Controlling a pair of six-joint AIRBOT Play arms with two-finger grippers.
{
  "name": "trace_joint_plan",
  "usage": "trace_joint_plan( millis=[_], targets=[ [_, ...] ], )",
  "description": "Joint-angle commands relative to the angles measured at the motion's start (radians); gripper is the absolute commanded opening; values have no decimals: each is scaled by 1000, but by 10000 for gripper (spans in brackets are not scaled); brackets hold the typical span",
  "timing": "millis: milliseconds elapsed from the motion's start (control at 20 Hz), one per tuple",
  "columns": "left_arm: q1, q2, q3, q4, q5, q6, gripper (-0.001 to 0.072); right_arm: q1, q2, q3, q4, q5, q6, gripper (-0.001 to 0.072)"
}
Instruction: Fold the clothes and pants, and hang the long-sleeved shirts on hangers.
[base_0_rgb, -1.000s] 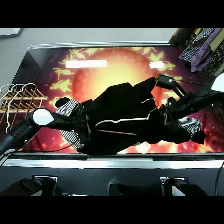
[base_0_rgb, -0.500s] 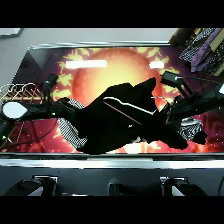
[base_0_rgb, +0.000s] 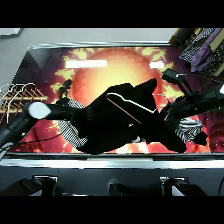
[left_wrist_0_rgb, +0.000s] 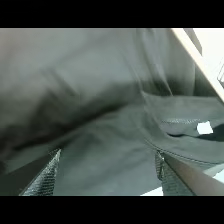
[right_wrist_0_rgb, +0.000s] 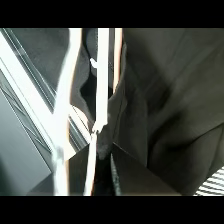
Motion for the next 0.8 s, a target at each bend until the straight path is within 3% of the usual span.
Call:
trace_joint_plan(
  millis=[0, 100, 250, 450, 550, 700, 750],
  targets=[
    [-200, -114, 159, 335, -45, -375, 709, 0, 0, 0, -1, -2, 19, 40],
    [-271, -194, 255, 433, -129, -459, 707, 0, 0, 0, -5, -11, 19, 41],
    [-338, -316, 390, 478, -164, -483, 699, 0, 0, 0, -6, -30, 19, 41],
    [-350, -435, 473, 488, -179, -483, 659, 0, 0, 0, -6, -31, 19, 41],
    [-345, -461, 474, 488, -178, -482, 582, 0, 0, 0, -8, -31, 19, 41],
    [-340, -480, 474, 499, -178, -482, 581, 0, 0, 0, -8, -31, 19, 41],
    [-339, -484, 474, 507, -178, -482, 531, 0, 0, 0, -8, -31, 19, 41]
  ],
)
